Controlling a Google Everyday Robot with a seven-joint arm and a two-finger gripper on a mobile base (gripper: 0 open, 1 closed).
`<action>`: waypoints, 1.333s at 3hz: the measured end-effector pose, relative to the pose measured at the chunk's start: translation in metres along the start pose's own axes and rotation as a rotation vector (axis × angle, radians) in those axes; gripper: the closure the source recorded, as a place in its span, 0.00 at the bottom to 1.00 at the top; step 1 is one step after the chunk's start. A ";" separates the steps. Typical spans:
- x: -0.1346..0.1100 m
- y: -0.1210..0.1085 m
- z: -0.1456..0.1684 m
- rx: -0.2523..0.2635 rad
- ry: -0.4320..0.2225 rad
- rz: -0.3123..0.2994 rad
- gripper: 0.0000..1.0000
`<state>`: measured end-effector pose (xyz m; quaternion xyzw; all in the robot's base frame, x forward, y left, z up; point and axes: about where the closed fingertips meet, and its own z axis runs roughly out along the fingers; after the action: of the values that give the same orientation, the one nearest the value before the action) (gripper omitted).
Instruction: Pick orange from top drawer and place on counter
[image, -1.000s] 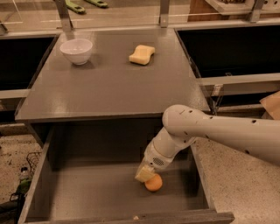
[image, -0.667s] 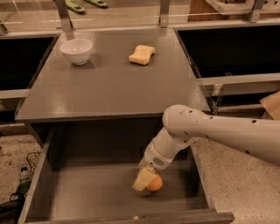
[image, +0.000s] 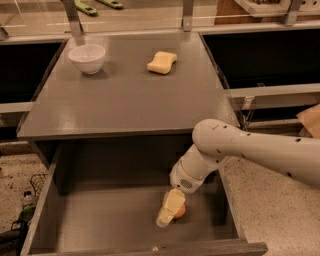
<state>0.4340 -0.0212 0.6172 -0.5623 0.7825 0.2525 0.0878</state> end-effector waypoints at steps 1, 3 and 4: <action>0.003 -0.001 -0.004 -0.002 -0.009 0.003 0.00; 0.037 0.002 -0.017 -0.025 -0.062 0.029 0.00; 0.037 0.002 -0.017 -0.025 -0.062 0.029 0.00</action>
Offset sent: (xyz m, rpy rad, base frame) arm -0.0007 -0.0176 0.0041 0.0380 0.0053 -0.0100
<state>0.4219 -0.0601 0.6163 -0.5438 0.7843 0.2809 0.1015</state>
